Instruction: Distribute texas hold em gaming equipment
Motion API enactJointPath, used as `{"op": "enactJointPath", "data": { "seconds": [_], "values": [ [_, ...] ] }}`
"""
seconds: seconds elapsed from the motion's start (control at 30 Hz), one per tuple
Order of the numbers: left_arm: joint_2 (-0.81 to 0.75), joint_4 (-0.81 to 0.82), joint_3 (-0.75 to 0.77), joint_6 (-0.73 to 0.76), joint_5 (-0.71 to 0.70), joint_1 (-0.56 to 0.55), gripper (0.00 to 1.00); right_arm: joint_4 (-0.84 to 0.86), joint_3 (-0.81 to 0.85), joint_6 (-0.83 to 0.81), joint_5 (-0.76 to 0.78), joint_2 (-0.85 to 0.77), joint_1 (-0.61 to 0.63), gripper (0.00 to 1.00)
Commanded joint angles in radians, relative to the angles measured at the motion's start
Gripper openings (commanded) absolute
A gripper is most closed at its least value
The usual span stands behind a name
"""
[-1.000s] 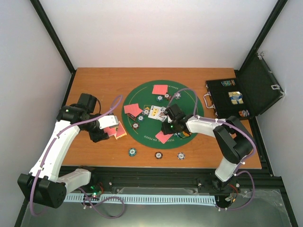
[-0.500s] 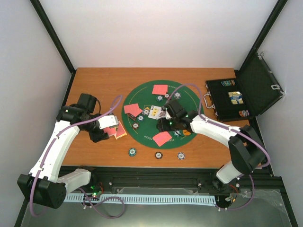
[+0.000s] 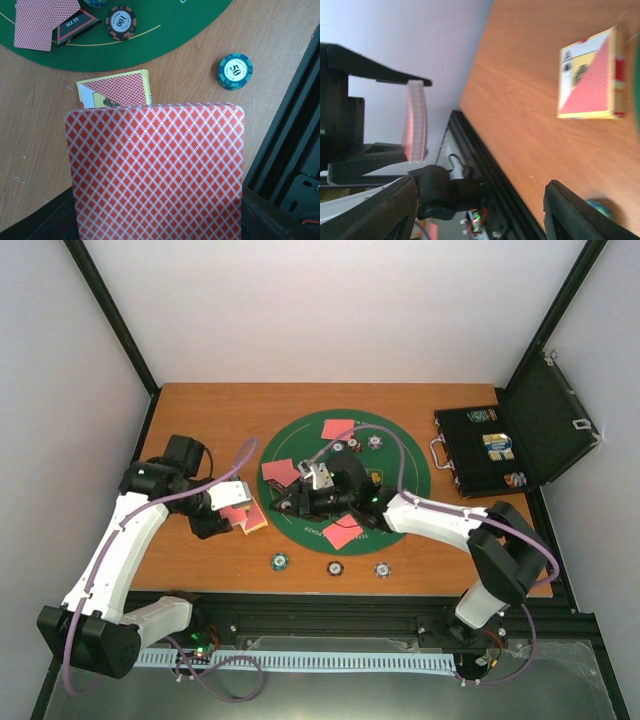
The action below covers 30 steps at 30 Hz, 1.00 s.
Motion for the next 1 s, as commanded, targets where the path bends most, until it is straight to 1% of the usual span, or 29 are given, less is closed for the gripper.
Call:
{"op": "enactJointPath", "data": {
  "seconds": [0.0,0.37,0.8,0.97],
  "values": [
    [0.0,0.0,0.048,0.008,0.026,0.003,0.02,0.182,0.046,0.136,-0.085,0.06,0.058,0.69],
    [-0.011,0.004,0.039,0.016,0.031,0.003,0.02,0.372,0.141,0.255,-0.112,0.204,0.145,0.67],
    [-0.031,-0.005,0.043,0.023,0.05,0.003,0.02,0.408,0.29,0.319,-0.138,0.376,0.195,0.65],
    [-0.031,-0.007,0.043,0.022,0.052,0.003,0.02,0.4,0.296,0.33,-0.142,0.413,0.185,0.63]
  ]
}}
